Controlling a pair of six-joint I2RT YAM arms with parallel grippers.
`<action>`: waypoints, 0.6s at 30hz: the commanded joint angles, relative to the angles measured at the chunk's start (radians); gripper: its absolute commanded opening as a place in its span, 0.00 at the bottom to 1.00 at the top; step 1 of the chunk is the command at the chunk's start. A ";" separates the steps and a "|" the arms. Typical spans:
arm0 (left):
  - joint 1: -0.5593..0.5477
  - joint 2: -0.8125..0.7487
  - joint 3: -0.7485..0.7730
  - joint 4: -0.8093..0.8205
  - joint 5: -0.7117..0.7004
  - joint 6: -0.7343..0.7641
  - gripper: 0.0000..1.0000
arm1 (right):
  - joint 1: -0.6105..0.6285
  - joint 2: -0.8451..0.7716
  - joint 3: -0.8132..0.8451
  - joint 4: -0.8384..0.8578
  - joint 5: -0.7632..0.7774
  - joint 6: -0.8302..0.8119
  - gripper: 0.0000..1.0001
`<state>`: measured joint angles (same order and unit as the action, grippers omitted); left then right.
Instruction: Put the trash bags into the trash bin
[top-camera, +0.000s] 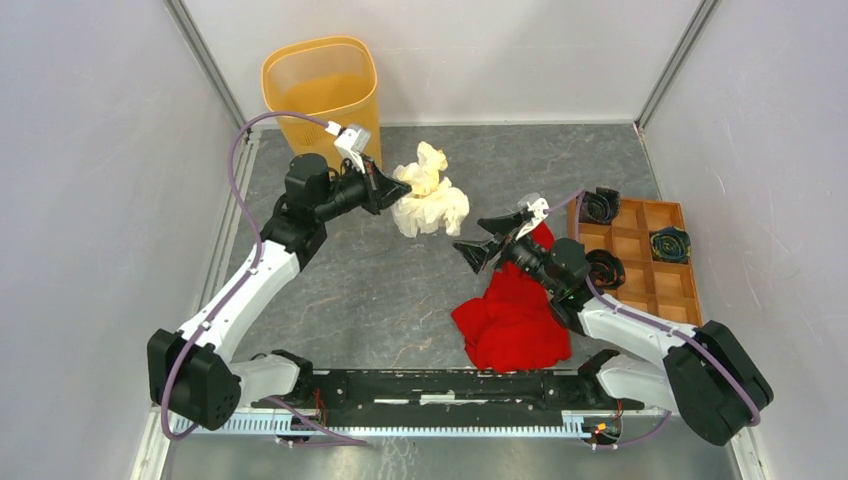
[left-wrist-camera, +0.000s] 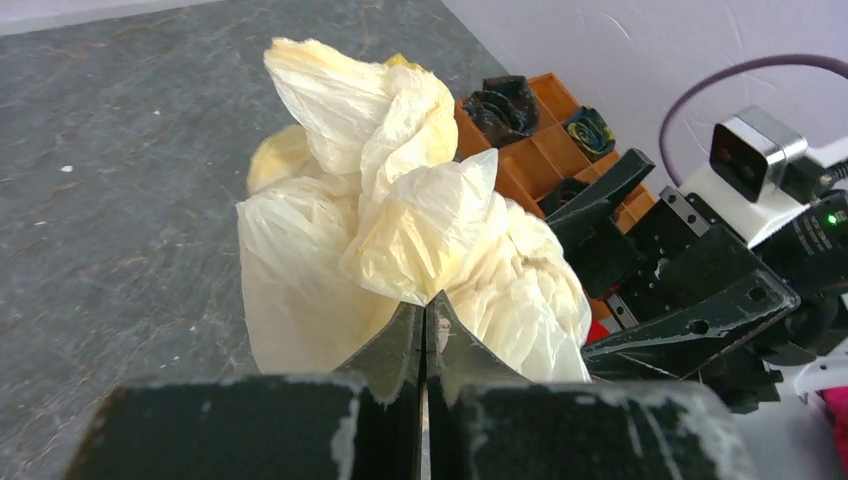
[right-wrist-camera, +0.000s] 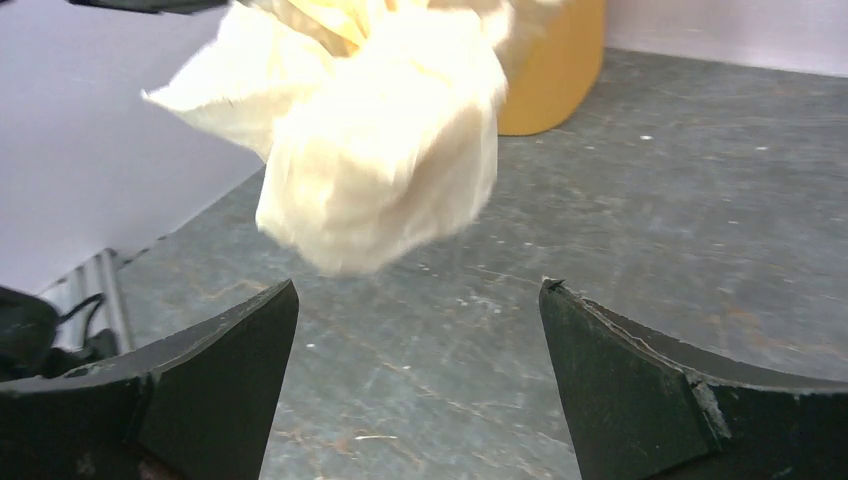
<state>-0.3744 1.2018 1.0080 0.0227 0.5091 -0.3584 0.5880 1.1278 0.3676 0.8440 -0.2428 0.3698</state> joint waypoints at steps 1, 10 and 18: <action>-0.012 -0.002 -0.028 0.113 0.098 0.021 0.02 | 0.012 0.047 0.033 0.164 -0.123 0.113 0.98; -0.045 0.035 -0.026 0.121 0.118 0.019 0.02 | 0.026 0.189 0.008 0.410 -0.134 0.249 0.88; -0.044 -0.030 -0.054 0.139 0.034 0.030 0.02 | 0.027 0.306 0.062 0.368 -0.231 0.131 0.19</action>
<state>-0.4175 1.2308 0.9714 0.1085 0.5968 -0.3584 0.6086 1.3975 0.3721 1.1748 -0.3836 0.5705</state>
